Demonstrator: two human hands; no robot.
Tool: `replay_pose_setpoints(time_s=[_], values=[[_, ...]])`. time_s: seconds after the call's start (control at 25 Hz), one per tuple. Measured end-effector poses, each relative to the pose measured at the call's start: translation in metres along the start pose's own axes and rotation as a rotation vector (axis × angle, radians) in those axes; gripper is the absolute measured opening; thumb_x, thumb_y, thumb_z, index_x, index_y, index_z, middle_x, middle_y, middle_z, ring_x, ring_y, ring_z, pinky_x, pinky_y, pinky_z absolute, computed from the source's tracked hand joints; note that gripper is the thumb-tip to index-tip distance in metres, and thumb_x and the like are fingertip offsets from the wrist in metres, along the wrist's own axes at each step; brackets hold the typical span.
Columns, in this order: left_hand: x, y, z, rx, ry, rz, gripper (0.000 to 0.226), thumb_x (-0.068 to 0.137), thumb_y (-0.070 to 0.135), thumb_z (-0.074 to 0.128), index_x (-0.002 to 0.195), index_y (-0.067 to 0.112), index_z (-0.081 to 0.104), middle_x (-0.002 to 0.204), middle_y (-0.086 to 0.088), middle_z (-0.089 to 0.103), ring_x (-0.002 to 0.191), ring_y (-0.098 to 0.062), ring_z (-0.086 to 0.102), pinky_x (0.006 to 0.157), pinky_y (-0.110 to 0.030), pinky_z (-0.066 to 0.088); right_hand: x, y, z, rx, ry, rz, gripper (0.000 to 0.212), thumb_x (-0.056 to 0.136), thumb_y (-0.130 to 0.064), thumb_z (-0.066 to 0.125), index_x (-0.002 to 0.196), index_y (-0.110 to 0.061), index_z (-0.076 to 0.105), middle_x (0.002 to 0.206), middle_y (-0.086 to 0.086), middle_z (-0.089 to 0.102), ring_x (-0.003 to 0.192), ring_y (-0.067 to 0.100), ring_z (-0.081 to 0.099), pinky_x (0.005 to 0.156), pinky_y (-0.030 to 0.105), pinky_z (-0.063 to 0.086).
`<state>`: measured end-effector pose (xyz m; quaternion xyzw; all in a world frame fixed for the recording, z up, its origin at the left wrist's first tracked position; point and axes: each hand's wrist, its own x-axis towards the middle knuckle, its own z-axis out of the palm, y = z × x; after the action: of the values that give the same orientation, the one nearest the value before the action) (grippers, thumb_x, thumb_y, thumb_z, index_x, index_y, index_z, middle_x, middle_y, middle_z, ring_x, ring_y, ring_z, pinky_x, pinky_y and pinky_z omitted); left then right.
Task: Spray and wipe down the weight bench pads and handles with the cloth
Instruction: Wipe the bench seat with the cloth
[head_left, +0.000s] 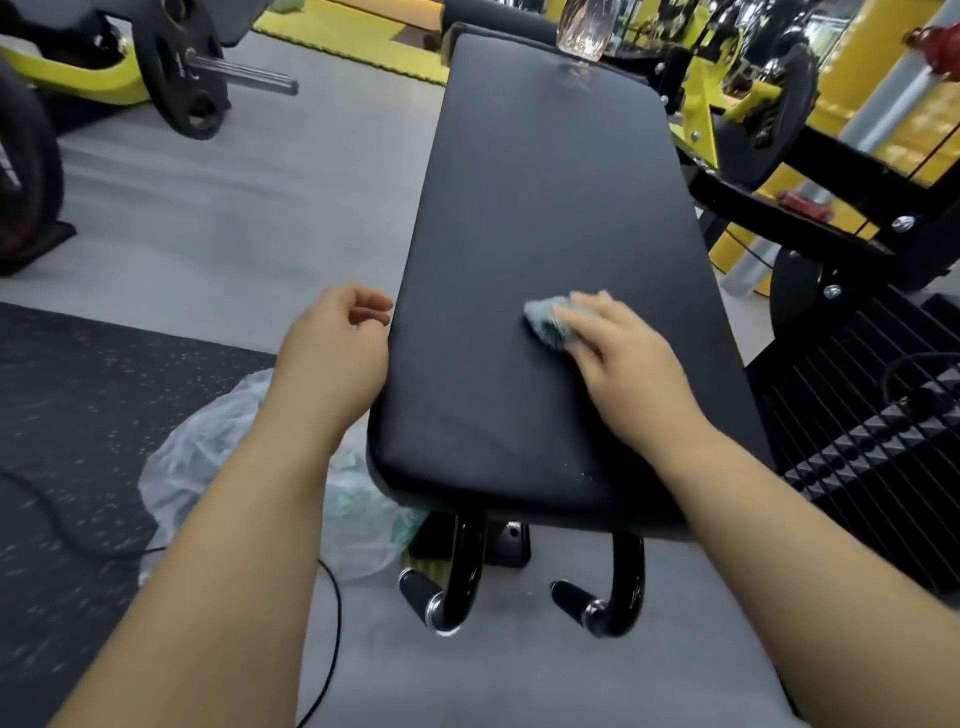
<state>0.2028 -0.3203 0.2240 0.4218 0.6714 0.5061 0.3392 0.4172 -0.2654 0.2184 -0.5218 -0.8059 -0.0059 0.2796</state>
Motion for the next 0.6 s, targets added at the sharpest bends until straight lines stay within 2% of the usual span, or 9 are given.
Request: replay_pose_setpoints(time_s=[0.04, 0.12, 0.2, 0.28, 0.36, 0.44, 0.48, 0.56, 0.6], values=[[-0.001, -0.001, -0.002, -0.017, -0.008, -0.020, 0.030, 0.080, 0.009, 0.034, 0.082, 0.031, 0.054, 0.092, 0.013, 0.059, 0.100, -0.025, 0.061, 0.093, -0.044, 0.049, 0.010, -0.018, 0.013, -0.004, 0.016, 0.035, 0.030, 0.093, -0.014, 0.052, 0.121, -0.017, 0.063, 0.133, 0.003, 0.055, 0.129, 0.025, 0.044, 0.101, 0.024, 0.030], [-0.004, -0.001, -0.005, -0.068, -0.003, -0.045, 0.030, 0.084, 0.006, 0.035, 0.083, 0.029, 0.054, 0.091, 0.010, 0.059, 0.098, -0.025, 0.062, 0.092, -0.045, 0.050, 0.012, -0.069, 0.037, 0.076, 0.004, -0.009, 0.030, 0.091, -0.015, 0.052, 0.118, -0.020, 0.065, 0.129, 0.000, 0.057, 0.126, 0.024, 0.045, 0.100, 0.020, 0.030], [-0.005, 0.000, -0.006, -0.112, 0.004, -0.060, 0.028, 0.088, 0.006, 0.038, 0.087, 0.027, 0.056, 0.091, 0.008, 0.059, 0.095, -0.023, 0.060, 0.090, -0.039, 0.051, -0.018, -0.102, 0.052, 0.107, -0.002, -0.128, 0.031, 0.087, -0.011, 0.055, 0.115, -0.016, 0.066, 0.126, 0.004, 0.059, 0.125, 0.028, 0.048, 0.100, 0.028, 0.035], [-0.006, -0.001, -0.007, -0.115, -0.005, -0.066, 0.026, 0.089, 0.009, 0.038, 0.091, 0.027, 0.057, 0.092, 0.010, 0.058, 0.094, -0.019, 0.058, 0.088, -0.036, 0.051, -0.056, -0.099, 0.046, 0.042, 0.005, -0.273, 0.035, 0.081, -0.004, 0.060, 0.115, -0.012, 0.066, 0.125, 0.008, 0.060, 0.121, 0.031, 0.052, 0.097, 0.035, 0.043], [-0.009, -0.003, -0.004, -0.106, -0.047, -0.047, 0.026, 0.088, 0.011, 0.038, 0.091, 0.028, 0.058, 0.099, 0.007, 0.060, 0.089, -0.016, 0.058, 0.086, -0.037, 0.051, -0.084, -0.066, 0.028, 0.023, 0.008, -0.319, 0.032, 0.086, -0.002, 0.057, 0.115, -0.010, 0.066, 0.126, 0.007, 0.059, 0.121, 0.028, 0.052, 0.107, 0.031, 0.036], [-0.016, -0.005, 0.002, -0.021, -0.066, 0.003, 0.027, 0.088, 0.012, 0.039, 0.096, 0.029, 0.058, 0.110, 0.003, 0.056, 0.080, -0.012, 0.054, 0.078, -0.031, 0.046, -0.090, -0.026, 0.002, -0.023, 0.069, -0.136, 0.028, 0.091, -0.008, 0.052, 0.115, -0.010, 0.066, 0.126, 0.003, 0.058, 0.123, 0.024, 0.050, 0.110, 0.027, 0.031], [-0.019, -0.005, 0.005, 0.034, -0.057, 0.038, 0.027, 0.088, 0.012, 0.039, 0.099, 0.029, 0.058, 0.113, 0.004, 0.050, 0.080, -0.011, 0.053, 0.078, -0.030, 0.044, -0.085, -0.015, -0.006, -0.036, 0.086, 0.010, 0.028, 0.091, -0.009, 0.053, 0.115, -0.011, 0.066, 0.127, 0.003, 0.057, 0.125, 0.025, 0.049, 0.109, 0.032, 0.033], [-0.024, -0.008, 0.010, 0.096, -0.037, 0.092, 0.030, 0.088, 0.012, 0.039, 0.104, 0.029, 0.059, 0.114, 0.008, 0.040, 0.098, -0.013, 0.053, 0.089, -0.033, 0.045, -0.067, -0.020, 0.003, -0.049, 0.127, 0.196, 0.028, 0.090, -0.009, 0.053, 0.115, -0.012, 0.066, 0.128, 0.006, 0.058, 0.125, 0.030, 0.048, 0.105, 0.035, 0.035], [-0.025, -0.008, 0.013, 0.100, -0.033, 0.103, 0.031, 0.088, 0.013, 0.039, 0.105, 0.029, 0.059, 0.113, 0.009, 0.037, 0.108, -0.015, 0.051, 0.095, -0.036, 0.043, -0.058, -0.039, 0.014, -0.051, 0.159, 0.181, 0.028, 0.088, -0.010, 0.052, 0.112, -0.011, 0.067, 0.125, 0.008, 0.060, 0.122, 0.031, 0.051, 0.103, 0.033, 0.034]])
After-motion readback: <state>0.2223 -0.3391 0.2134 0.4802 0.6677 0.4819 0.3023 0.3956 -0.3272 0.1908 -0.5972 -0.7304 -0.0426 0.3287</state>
